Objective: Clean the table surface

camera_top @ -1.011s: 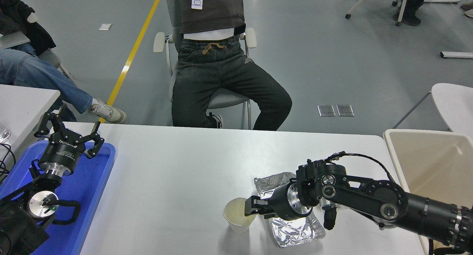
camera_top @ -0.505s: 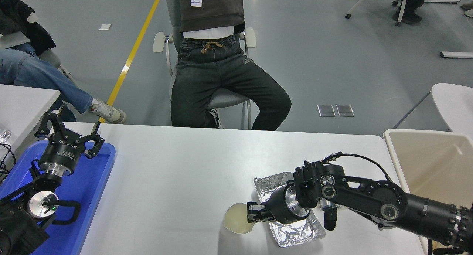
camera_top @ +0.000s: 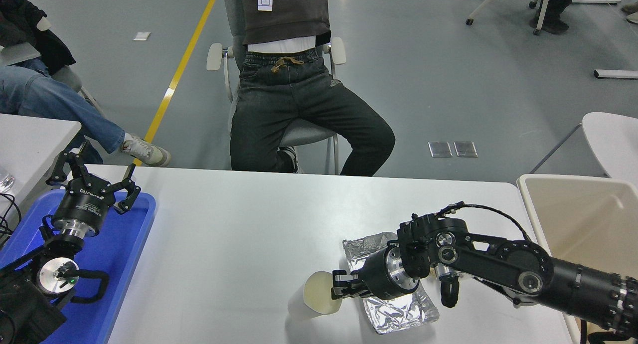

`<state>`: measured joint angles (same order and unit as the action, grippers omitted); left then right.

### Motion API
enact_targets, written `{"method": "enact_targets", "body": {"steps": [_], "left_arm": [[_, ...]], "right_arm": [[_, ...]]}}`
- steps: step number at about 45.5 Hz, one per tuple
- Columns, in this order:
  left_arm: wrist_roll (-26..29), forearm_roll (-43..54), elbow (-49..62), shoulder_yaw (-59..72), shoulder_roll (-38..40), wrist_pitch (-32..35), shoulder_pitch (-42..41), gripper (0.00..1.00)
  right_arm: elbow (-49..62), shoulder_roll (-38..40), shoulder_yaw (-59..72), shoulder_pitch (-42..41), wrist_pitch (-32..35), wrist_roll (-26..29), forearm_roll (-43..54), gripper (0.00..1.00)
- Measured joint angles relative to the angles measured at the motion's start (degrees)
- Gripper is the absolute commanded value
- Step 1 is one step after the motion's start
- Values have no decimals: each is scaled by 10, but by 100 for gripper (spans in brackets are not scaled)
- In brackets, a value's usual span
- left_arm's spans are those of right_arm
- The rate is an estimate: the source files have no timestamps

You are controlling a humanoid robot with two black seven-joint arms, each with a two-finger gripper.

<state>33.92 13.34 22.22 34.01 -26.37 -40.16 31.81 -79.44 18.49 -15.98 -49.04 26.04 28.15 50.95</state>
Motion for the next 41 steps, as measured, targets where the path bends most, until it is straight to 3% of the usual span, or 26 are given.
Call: {"method": "enact_targets", "body": {"steps": [41], "left_arm": [[0,0,0,0,0,0,0,100]], "right_arm": [[-149,275,-24,-137,29,-10,-106,0]]}}
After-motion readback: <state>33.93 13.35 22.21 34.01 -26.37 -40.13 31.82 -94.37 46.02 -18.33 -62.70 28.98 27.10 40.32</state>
